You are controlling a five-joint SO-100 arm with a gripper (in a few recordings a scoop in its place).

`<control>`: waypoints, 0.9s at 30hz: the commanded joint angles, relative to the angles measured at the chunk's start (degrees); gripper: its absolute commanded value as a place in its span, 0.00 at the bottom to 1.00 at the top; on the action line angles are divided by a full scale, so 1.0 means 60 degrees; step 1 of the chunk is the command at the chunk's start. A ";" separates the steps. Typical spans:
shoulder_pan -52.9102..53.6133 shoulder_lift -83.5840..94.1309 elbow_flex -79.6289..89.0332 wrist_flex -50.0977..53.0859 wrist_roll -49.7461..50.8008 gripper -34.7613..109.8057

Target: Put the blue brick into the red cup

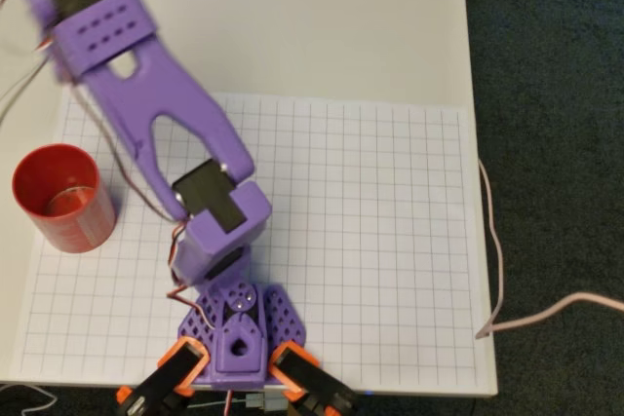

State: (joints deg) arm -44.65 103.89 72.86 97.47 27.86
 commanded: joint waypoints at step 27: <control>-0.3384 0.2769 0.4146 -0.0791 0.0996 0.24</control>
State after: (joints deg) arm -66.62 117.51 97.29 94.57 32.87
